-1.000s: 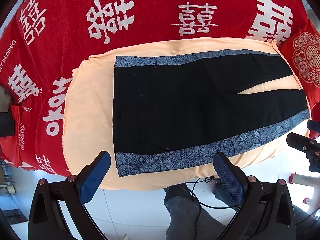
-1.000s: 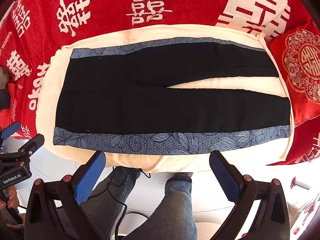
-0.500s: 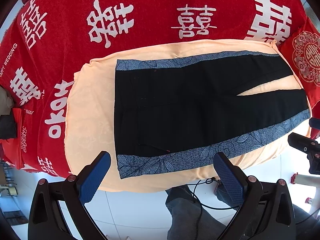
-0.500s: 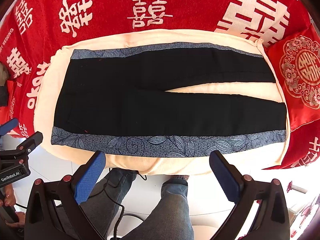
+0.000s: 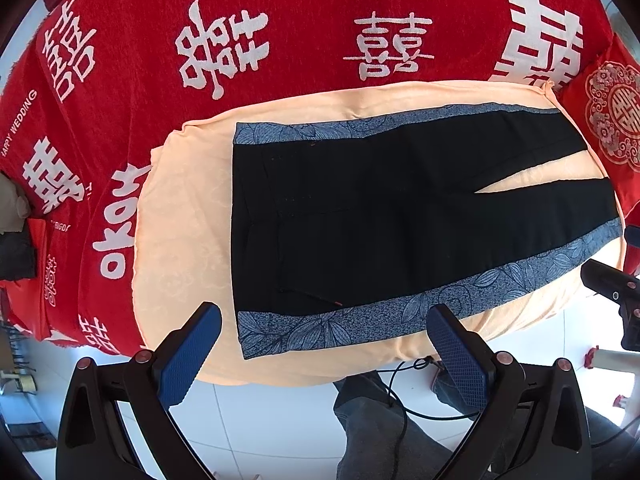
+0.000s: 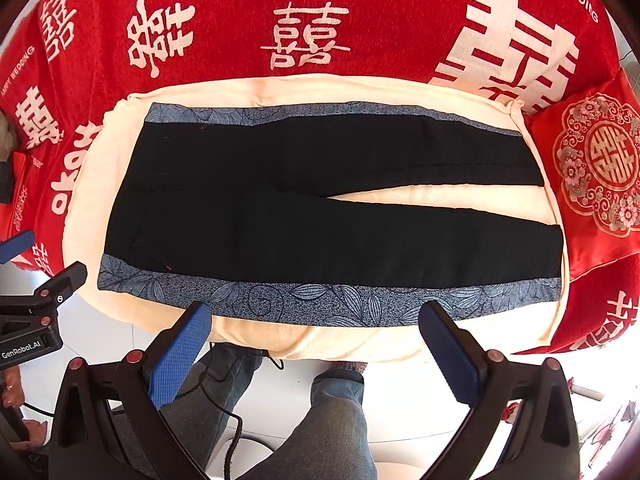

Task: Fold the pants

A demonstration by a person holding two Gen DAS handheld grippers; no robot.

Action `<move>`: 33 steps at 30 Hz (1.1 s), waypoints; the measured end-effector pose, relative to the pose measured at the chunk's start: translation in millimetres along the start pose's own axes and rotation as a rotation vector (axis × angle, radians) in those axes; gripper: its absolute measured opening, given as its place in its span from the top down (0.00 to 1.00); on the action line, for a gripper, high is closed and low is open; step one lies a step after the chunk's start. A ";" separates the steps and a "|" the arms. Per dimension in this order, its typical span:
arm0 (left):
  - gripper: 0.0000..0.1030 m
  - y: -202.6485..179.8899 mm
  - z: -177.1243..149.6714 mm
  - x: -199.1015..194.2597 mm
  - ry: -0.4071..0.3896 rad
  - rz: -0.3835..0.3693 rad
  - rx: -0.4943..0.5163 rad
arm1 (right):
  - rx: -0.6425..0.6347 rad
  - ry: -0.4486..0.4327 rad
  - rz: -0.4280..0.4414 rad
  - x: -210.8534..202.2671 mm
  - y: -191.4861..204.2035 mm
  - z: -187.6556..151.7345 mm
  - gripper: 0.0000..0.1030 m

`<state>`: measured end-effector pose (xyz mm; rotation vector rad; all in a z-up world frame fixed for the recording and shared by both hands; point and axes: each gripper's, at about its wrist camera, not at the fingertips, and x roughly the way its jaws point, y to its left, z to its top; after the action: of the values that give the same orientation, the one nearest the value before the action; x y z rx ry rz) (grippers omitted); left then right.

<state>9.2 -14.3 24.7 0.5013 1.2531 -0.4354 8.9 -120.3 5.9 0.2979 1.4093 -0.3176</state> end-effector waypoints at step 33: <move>0.00 0.9 8.2 1.4 0.002 0.016 0.006 | -0.004 -0.028 -0.014 -3.2 -4.5 8.8 0.00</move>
<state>16.4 -18.4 25.4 0.5162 1.2494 -0.4256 14.8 -127.8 10.2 0.2792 1.3845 -0.3289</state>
